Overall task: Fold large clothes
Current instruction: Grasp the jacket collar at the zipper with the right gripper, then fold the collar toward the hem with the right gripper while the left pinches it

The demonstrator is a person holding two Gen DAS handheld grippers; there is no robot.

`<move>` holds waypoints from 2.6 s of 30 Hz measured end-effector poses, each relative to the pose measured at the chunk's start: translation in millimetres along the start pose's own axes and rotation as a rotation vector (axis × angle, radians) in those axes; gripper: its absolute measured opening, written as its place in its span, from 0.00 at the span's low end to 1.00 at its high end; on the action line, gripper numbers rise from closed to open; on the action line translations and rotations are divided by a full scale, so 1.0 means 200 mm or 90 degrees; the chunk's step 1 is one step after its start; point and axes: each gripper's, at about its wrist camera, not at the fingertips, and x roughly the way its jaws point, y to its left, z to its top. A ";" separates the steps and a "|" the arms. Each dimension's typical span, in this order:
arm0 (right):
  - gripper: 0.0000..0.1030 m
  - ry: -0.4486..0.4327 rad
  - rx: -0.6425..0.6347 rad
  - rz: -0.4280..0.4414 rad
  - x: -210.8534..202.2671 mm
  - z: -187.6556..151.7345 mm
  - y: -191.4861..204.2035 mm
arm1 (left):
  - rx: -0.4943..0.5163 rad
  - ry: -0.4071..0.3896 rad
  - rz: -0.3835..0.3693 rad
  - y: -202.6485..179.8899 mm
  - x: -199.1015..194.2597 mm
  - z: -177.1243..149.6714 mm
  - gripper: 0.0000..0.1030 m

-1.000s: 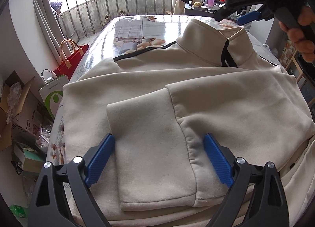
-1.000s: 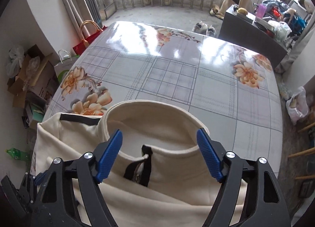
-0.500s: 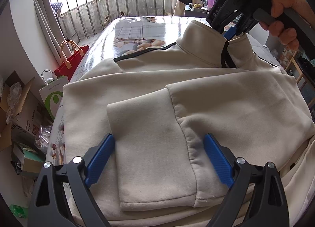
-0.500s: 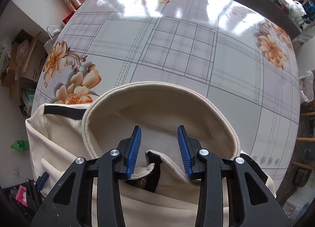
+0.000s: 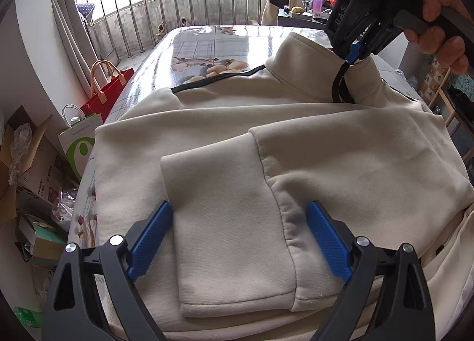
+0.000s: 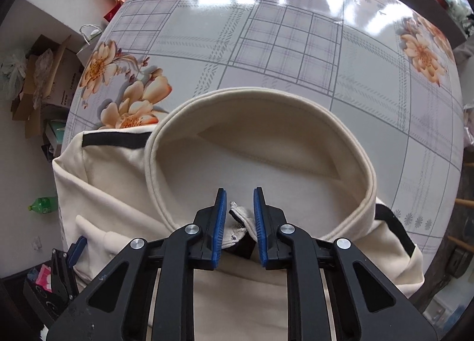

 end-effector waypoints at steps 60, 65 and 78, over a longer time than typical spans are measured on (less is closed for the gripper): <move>0.06 -0.282 -0.102 -0.049 -0.17 -0.69 -0.24 | 0.224 -0.054 -0.166 -0.31 -0.11 0.48 0.09; 0.24 -0.268 -0.114 -0.047 -0.17 -0.78 -0.24 | 0.234 -0.002 -0.160 -0.34 0.04 0.33 0.09; 0.24 -0.245 -0.086 0.109 -0.08 -0.54 -0.11 | 0.227 -0.011 -0.198 -0.24 0.03 0.28 0.12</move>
